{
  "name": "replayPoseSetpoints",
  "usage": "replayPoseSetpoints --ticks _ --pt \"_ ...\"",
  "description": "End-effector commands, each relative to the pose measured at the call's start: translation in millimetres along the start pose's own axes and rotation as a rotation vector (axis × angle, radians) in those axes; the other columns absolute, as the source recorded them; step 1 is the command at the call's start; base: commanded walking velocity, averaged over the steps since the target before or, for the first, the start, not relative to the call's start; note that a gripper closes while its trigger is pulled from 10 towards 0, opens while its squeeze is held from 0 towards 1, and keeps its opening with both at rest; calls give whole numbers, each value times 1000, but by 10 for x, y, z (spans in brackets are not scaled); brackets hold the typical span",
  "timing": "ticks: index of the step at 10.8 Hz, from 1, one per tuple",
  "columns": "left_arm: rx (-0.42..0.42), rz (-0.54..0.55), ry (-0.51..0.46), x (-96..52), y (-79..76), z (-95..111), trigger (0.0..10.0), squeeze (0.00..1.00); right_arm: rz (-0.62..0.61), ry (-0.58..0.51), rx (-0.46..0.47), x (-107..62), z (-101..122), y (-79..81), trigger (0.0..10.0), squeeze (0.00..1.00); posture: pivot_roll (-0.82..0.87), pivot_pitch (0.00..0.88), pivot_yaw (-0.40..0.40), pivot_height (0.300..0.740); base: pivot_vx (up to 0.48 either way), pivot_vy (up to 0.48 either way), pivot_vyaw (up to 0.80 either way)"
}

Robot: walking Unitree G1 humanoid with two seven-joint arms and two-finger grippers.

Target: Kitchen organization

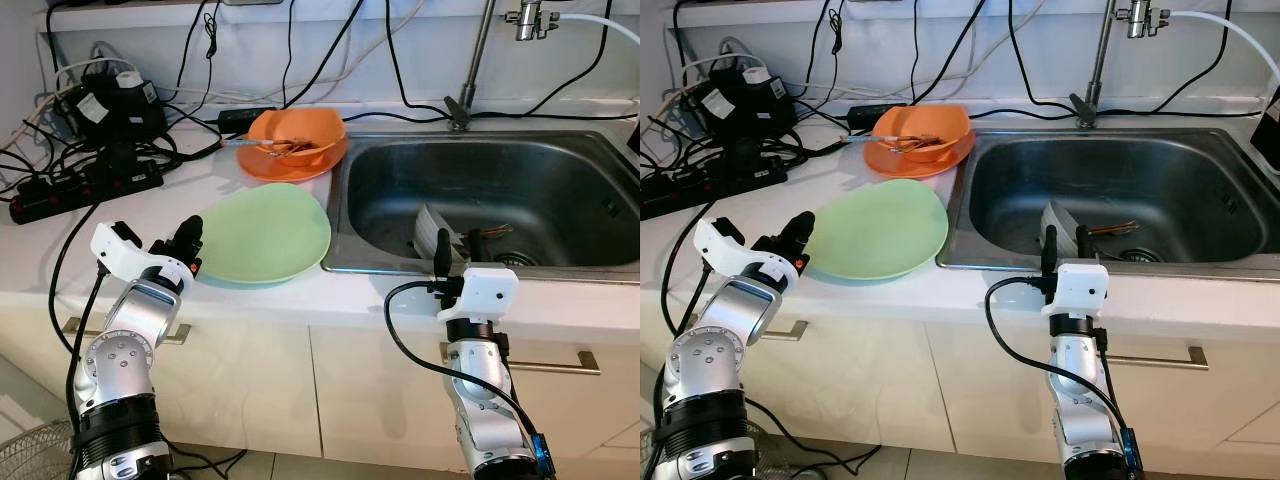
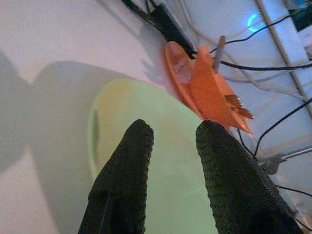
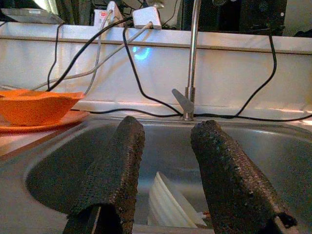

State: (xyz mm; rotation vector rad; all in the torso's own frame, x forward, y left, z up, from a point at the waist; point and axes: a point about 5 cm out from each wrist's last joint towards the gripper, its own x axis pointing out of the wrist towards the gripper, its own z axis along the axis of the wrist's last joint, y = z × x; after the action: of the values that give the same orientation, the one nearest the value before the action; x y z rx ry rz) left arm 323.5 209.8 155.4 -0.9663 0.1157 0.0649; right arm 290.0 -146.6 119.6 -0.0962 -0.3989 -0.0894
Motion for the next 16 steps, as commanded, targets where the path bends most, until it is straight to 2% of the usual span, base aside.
replayPoseSetpoints --ticks 1,3,5,8,10,13,14,15,16 --pt "5 19 4 -8 6 23 10000 0 9 23 -1 -17 -42 21 10000 0 36 0 108 740 0 0 0" --pt "9 61 82 18 86 -186 10000 0 9 27 0 -8 -50 34 10000 0 31 2 111 740 0 0 0" --pt "-12 70 135 50 100 -338 10000 0 5 26 2 -3 -43 36 10000 0 24 9 112 740 0 0 0" --pt "-38 21 221 171 -77 -578 10000 0 -6 23 -3 4 -37 11 10000 0 13 10 114 740 0 0 0" --pt "-64 -7 241 193 -176 -678 10000 0 -8 21 -5 12 -30 5 10000 0 11 10 111 740 0 0 0" --pt "-58 6 234 154 -127 -715 10000 0 -4 22 -5 15 -31 8 10000 0 16 14 106 740 0 0 0" --pt "-52 17 216 148 -107 -696 5373 0 -1 22 -4 21 -31 17 10000 0 20 15 103 740 0 0 0" --pt "-42 3 198 133 -129 -662 8196 0 2 21 -3 29 -29 21 10000 0 21 14 101 740 0 0 0" --pt "-36 -20 177 115 -167 -631 10000 0 2 20 -4 32 -28 20 10000 0 22 15 102 740 0 0 0"
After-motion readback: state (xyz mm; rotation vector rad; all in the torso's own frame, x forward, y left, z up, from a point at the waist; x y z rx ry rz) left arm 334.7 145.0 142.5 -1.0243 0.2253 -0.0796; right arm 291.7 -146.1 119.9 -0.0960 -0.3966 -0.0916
